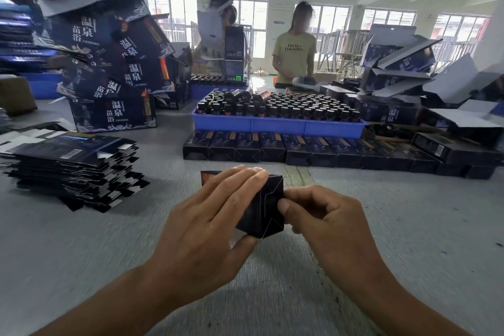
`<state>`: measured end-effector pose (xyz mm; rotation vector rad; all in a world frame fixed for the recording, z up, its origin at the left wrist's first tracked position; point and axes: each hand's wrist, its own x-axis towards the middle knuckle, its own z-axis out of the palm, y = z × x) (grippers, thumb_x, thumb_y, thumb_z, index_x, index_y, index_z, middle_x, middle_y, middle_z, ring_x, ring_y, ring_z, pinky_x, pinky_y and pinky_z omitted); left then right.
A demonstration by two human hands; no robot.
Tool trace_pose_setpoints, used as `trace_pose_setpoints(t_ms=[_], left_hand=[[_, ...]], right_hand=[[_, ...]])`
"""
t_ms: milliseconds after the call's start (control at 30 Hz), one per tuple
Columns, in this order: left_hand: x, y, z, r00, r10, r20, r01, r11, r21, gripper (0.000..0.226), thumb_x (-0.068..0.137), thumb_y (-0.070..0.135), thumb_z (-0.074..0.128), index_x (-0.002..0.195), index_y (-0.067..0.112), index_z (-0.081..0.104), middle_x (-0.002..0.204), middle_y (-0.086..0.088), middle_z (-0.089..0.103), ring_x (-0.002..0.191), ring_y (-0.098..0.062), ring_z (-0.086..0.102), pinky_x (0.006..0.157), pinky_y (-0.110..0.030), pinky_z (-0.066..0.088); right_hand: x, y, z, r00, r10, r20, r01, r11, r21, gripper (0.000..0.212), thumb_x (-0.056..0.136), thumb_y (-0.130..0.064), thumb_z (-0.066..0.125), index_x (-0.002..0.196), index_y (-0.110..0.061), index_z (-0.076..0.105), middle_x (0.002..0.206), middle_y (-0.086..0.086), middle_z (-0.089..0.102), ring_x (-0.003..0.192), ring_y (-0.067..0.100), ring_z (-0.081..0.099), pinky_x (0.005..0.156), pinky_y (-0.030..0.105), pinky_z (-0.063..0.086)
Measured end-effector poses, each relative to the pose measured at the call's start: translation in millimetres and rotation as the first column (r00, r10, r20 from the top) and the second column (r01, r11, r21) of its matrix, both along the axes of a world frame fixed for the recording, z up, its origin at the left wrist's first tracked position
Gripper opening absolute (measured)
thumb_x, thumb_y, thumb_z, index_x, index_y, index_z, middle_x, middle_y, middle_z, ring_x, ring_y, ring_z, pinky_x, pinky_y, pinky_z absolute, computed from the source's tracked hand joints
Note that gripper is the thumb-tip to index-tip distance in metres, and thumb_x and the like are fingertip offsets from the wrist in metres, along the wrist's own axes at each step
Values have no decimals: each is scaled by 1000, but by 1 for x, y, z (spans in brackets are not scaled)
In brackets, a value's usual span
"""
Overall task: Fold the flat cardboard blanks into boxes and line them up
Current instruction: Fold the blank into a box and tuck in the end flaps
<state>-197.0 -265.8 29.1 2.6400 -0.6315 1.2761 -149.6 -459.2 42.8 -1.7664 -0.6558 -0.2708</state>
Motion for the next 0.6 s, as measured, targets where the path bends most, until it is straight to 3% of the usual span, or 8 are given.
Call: trace_pose_setpoints(t_ms=[167, 367, 600], left_hand=[[-1, 0, 2, 1000, -16, -3, 16, 1000, -23, 76, 82, 37, 61, 149, 14, 35, 147, 1, 45, 136, -18, 47, 107, -28, 41], [-1, -1, 1, 1000, -16, -26, 16, 1000, -26, 76, 83, 37, 61, 150, 14, 35, 148, 1, 45, 136, -17, 46, 113, -19, 33], [-1, -3, 1, 999, -35, -39, 34, 999, -27, 75, 83, 37, 60, 149, 14, 35, 147, -1, 49, 137, -17, 46, 114, -22, 33]], right_hand=[[0, -2, 2, 1000, 19, -15, -19, 1000, 12, 15, 89, -23, 70, 86, -37, 74, 83, -18, 75, 77, 3, 71, 70, 16, 56], [0, -1, 2, 997, 47, -59, -46, 999, 28, 6, 85, -33, 72, 87, -36, 76, 86, -10, 76, 80, 13, 73, 73, 37, 62], [0, 1, 0, 1000, -15, -10, 15, 1000, 8, 9, 82, -33, 75, 77, -42, 73, 80, -17, 75, 75, 4, 70, 68, 22, 56]])
